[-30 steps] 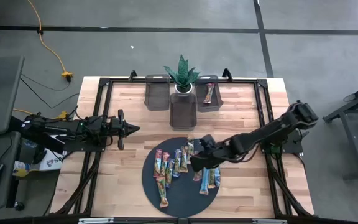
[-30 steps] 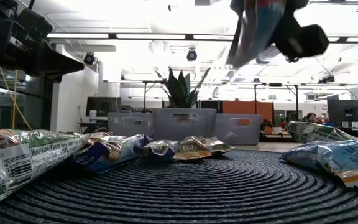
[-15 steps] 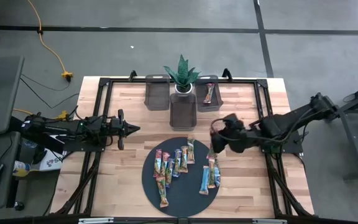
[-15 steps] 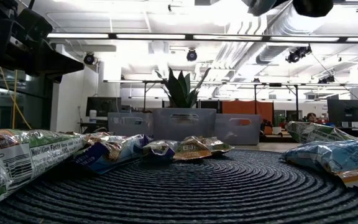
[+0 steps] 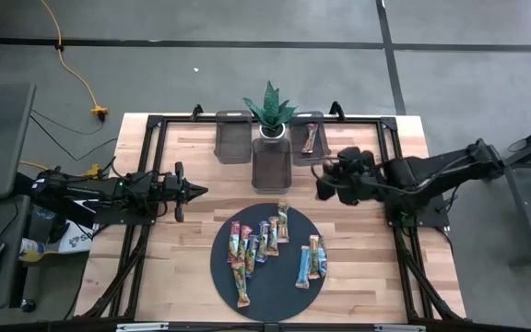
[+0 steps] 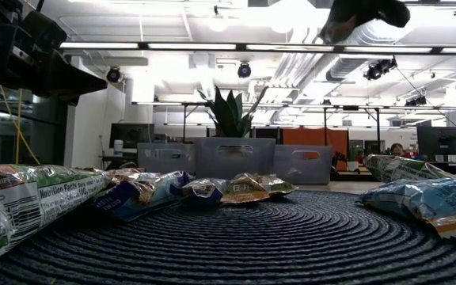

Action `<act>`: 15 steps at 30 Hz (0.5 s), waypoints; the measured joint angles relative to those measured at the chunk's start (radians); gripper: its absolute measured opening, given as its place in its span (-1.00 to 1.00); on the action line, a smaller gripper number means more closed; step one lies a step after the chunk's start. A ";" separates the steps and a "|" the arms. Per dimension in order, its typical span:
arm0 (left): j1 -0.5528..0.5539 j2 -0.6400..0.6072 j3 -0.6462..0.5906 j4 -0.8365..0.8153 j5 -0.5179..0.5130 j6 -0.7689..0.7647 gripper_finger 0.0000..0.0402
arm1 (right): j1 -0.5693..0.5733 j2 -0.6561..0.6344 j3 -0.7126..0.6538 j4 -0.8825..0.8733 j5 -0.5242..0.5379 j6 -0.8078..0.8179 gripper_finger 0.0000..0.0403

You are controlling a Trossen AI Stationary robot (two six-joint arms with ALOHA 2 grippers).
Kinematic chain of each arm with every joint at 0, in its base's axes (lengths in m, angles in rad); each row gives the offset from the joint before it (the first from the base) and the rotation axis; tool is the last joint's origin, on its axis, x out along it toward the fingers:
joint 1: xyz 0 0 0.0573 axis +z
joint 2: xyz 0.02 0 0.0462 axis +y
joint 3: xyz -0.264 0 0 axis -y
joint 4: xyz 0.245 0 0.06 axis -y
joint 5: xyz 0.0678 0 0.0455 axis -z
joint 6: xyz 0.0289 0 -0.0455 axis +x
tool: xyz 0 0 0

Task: Pick and place Granola Bars by type
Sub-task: Put the red granola bar into the right black bin

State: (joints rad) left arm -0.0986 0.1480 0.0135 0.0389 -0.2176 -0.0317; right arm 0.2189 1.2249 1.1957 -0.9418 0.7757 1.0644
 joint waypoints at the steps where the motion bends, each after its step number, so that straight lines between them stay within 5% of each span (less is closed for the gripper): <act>1: 0.000 0.000 0.000 0.000 0.000 0.000 -0.99 | -0.025 0.000 0.000 0.003 -0.002 -0.019 -0.78; 15: 0.000 0.000 0.000 0.000 -0.001 0.000 -0.99 | -0.499 0.080 0.000 0.139 -0.229 -0.501 -0.78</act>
State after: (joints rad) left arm -0.0983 0.1481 0.0136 0.0393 -0.2183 -0.0316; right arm -0.2796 1.3045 1.1957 -0.8026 0.5468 0.5635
